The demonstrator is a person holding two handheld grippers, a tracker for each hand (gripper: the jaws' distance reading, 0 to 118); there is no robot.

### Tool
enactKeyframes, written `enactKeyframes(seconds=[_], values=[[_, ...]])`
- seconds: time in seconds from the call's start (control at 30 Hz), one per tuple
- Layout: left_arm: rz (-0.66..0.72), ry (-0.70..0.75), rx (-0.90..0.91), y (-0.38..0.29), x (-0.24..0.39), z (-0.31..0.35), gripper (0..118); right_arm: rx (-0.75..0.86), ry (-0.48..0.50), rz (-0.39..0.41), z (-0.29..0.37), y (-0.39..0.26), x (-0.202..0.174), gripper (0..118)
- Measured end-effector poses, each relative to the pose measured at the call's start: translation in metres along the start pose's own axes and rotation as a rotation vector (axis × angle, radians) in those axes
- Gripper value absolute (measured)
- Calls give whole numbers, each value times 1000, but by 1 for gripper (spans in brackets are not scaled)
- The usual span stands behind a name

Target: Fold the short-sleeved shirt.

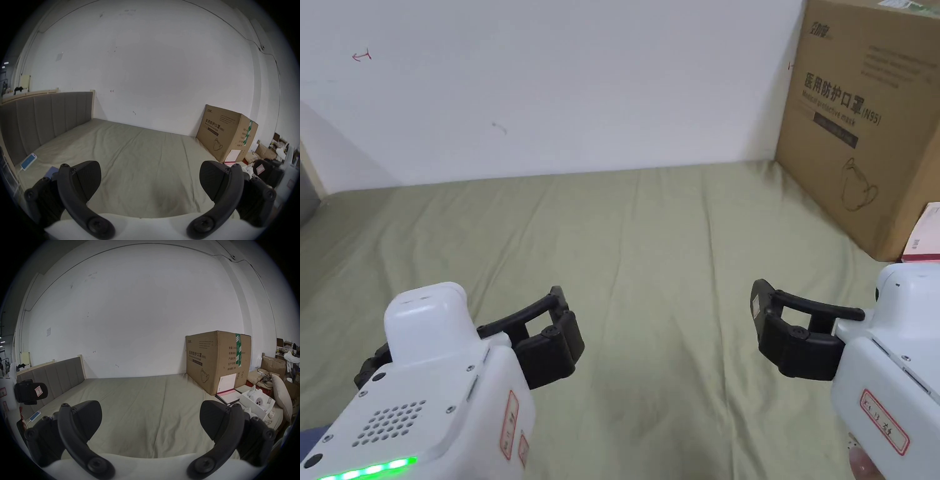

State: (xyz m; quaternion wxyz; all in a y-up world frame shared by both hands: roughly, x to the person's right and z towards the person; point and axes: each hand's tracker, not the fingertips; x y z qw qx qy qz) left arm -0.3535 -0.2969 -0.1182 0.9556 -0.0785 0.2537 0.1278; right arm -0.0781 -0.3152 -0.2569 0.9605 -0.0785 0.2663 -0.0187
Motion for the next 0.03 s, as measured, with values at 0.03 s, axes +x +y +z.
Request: enactKeyframes(seconds=[0.03], values=[[12, -3, -4, 0, -1, -2, 118, -4, 0, -1, -1, -1, 0, 118]])
